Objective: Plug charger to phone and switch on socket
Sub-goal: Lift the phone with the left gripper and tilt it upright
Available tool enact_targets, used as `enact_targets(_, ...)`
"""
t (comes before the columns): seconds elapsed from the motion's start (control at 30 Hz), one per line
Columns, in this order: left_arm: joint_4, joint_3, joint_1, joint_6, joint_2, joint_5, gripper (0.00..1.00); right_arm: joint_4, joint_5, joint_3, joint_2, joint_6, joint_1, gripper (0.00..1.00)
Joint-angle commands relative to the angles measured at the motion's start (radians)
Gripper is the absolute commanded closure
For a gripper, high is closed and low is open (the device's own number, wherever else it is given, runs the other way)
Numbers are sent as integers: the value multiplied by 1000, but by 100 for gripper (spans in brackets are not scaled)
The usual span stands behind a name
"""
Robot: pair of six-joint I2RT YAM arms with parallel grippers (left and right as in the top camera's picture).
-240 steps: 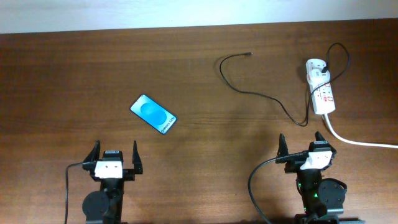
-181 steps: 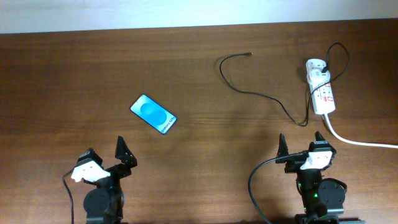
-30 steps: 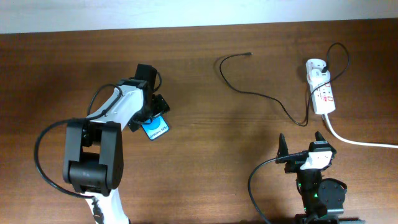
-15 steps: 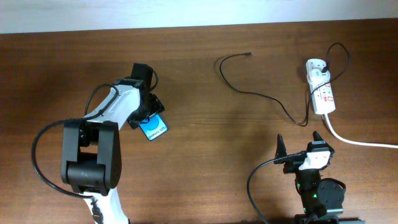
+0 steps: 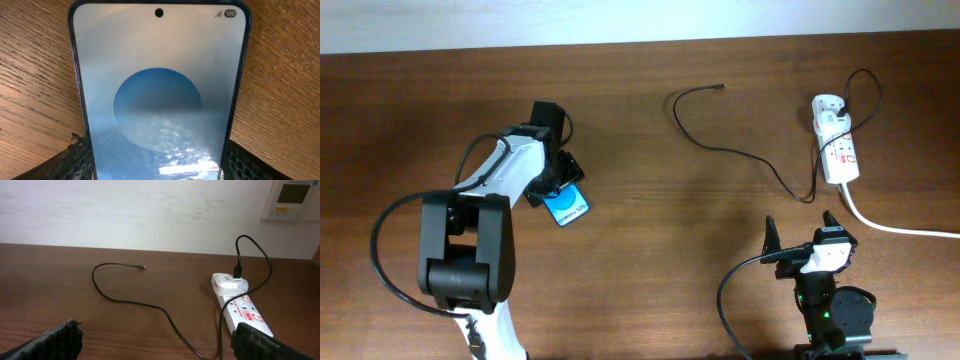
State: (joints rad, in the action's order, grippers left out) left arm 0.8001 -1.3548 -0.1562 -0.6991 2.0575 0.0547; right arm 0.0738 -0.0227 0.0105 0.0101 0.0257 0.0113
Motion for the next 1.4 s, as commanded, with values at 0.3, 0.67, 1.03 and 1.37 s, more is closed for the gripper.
enact_targets(0.3, 216, -69, 10, 8, 149, -119, 36, 5, 5, -5, -5, -4, 8, 1)
enact_targets(0.67, 437, -321, 10, 42, 149, -120, 43, 5, 5, -5, -5, -4, 8, 2)
enact_targets(1.03, 512, -398, 10, 254, 147, -582, 46, 5, 5, -5, -5, -4, 8, 1)
enact_targets(1.37, 624, -398, 6, 350, 147, -1012, 47, 5, 5, -5, -5, -3, 8, 1)
